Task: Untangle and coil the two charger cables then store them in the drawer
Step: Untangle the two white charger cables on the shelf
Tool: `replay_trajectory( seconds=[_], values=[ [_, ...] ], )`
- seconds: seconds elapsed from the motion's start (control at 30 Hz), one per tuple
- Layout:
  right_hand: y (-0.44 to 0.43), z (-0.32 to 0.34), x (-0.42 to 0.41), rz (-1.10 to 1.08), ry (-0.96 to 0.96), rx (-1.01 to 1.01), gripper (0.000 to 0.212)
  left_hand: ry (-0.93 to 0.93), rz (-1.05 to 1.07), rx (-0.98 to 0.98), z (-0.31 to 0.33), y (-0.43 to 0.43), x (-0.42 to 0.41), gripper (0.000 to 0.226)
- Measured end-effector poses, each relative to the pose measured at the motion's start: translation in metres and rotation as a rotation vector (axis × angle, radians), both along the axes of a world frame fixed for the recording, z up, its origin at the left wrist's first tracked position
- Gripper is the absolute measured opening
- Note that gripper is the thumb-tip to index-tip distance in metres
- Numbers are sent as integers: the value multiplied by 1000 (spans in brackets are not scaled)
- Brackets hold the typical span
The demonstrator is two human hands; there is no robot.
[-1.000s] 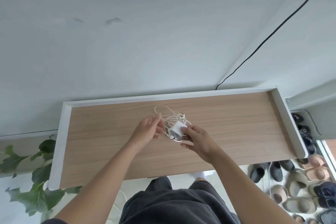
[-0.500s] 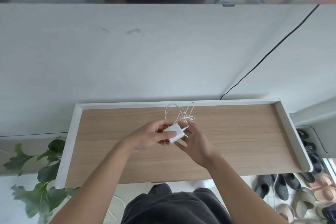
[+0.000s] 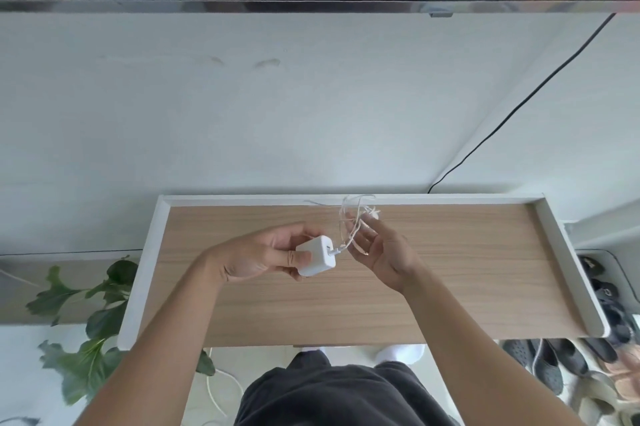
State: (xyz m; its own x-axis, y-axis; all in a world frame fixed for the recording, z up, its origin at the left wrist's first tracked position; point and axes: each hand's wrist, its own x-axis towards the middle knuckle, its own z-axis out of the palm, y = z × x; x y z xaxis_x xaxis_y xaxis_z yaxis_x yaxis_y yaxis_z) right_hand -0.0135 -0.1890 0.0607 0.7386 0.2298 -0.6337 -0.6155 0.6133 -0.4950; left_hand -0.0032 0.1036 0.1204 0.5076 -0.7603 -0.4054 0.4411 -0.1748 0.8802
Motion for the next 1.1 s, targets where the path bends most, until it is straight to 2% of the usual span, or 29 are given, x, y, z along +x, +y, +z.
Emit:
replay_trajectory(
  seconds=[0.1,0.3,0.57,0.63,0.7,0.77,0.9,1.1],
  values=[
    [0,-3,1,-5,21,-63,17,16,19,152,-35,4,-3,44],
    [-6,-28,-20,39,49,-194,17,-133,111,662,-121,16,-27,34],
    [25,-52,-44,-14,203,-290,9,-257,233,880,-183,15,-53,36],
    [33,-53,-47,-22,223,-284,17,-277,227,907,-193,11,-59,35],
    [41,-55,-50,-34,236,-272,38,-306,201,942,-199,5,-65,32],
    [47,-56,-53,-37,240,-255,49,-336,184,955,-204,2,-69,28],
    [48,-60,-58,26,235,-250,37,-405,258,845,-187,-10,-69,27],
    [41,-68,-60,146,196,-323,22,-351,253,545,-158,-32,-78,13]
  ],
)
